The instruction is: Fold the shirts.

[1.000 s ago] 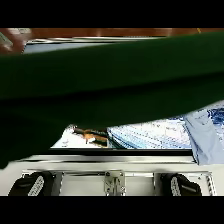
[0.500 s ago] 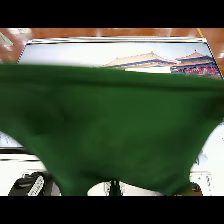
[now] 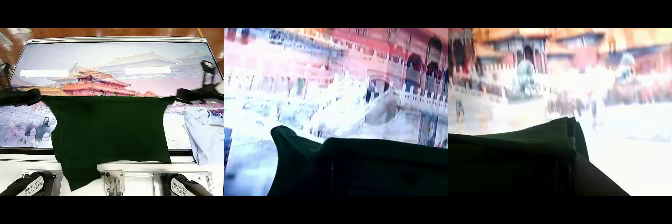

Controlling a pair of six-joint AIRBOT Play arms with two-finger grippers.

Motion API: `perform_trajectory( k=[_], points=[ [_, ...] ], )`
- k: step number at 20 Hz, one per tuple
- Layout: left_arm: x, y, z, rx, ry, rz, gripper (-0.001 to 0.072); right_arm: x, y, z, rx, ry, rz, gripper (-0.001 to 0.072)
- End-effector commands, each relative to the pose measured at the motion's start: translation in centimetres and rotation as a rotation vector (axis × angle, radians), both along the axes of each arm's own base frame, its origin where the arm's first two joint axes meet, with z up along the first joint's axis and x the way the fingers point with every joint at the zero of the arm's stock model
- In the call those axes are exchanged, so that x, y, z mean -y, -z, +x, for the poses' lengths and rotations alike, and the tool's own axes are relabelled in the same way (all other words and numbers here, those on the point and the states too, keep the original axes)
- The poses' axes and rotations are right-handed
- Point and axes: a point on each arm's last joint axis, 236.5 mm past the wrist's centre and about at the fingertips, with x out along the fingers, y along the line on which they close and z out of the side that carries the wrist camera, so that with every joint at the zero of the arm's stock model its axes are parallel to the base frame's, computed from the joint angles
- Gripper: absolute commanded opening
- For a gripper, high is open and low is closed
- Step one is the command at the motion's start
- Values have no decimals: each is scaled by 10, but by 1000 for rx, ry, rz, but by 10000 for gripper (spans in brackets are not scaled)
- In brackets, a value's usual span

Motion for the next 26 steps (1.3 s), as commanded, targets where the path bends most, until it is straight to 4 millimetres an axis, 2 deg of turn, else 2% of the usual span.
perform_trajectory(
  k=[1,3,5,7,9,12,14,16,17,18,19,21,24,25,26],
  points=[
    [2,12,84,168,-56,-34,40,-17,12,99,286,50,-14,68],
    [15,4,120,270,-48,-7,40,-18,10,131,413,74,-37,68],
    [29,14,142,315,-46,4,40,-13,25,144,437,104,-37,68],
    [39,47,148,272,-33,5,40,-10,52,145,392,110,-38,68],
    [43,78,141,184,-20,-7,40,-10,73,144,352,109,-38,68],
    [42,91,121,80,8,-27,40,-13,83,137,305,98,-31,69],
    [44,95,95,-33,50,-55,41,-17,83,117,216,68,-22,68],
    [48,104,45,-237,156,-81,40,-17,91,79,50,37,2,68],
    [46,113,15,-363,200,-81,39,-17,100,54,-63,19,14,68],
    [37,125,-11,-482,204,-61,39,-15,110,30,-168,4,24,68],
    [28,134,-29,-561,175,-47,40,-12,119,13,-245,-3,26,68],
    [25,147,-49,-652,159,-68,40,-9,133,-8,-351,-3,46,68],
    [37,157,-52,-682,154,-118,42,-16,145,-19,-418,-8,82,69],
    [46,156,-48,-671,150,-157,101,-21,143,-15,-403,1,110,155],
    [53,153,-45,-661,148,-191,320,-27,139,-10,-379,6,141,429]
  ],
)
